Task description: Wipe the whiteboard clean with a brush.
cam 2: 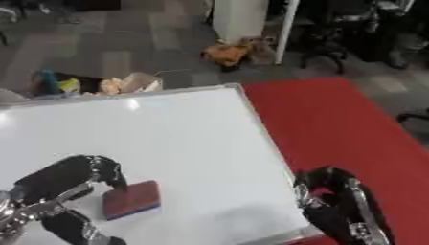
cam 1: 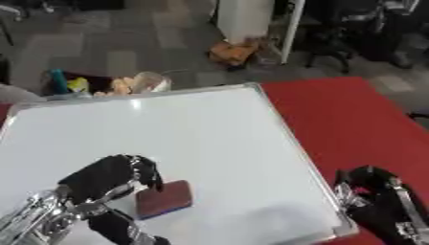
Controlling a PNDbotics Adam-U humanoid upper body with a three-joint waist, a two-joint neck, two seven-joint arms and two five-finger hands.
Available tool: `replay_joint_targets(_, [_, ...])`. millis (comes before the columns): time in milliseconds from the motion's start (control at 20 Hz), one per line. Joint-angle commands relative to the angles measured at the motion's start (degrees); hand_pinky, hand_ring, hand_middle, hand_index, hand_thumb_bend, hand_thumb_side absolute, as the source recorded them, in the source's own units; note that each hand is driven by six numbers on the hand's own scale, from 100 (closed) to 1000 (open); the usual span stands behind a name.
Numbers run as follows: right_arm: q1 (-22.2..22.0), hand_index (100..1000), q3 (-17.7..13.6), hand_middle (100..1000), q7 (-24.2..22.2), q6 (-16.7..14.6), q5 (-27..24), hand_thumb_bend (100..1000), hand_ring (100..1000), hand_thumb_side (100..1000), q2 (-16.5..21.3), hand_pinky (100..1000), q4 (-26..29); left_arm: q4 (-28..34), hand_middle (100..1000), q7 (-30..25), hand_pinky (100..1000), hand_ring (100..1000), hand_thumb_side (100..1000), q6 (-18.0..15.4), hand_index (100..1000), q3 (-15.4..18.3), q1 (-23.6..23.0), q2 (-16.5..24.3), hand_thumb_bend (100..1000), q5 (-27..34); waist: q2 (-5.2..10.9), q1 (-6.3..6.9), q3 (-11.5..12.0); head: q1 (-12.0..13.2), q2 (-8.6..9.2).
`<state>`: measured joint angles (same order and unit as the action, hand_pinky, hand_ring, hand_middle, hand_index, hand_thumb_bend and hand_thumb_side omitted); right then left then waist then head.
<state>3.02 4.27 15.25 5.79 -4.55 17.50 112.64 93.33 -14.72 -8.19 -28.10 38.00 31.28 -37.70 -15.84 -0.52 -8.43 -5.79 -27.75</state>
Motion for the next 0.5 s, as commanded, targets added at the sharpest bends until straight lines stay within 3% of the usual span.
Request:
replay_joint_targets(50, [0.14,486,-0.52,358,0.26,-0.08,0.08,100,473,109,1.25,177,0.64,3.43,491,1.31,494,543,813,1.75,630,3.1,0.21,1.57,883,2.0,1.16,-0.17,0.15,-0.34,-0.29])
replay_joint_targets(500, [-0.13,485,-0.65,358,0.46,-0.11,0.1,100,472,114,1.13,177,0.56,7.04,474,7.37,453,526,860,8.37,608,11.37,-2.88,1.68,726,6.16,1.2,-0.54,0.8,-0.59,-0.21])
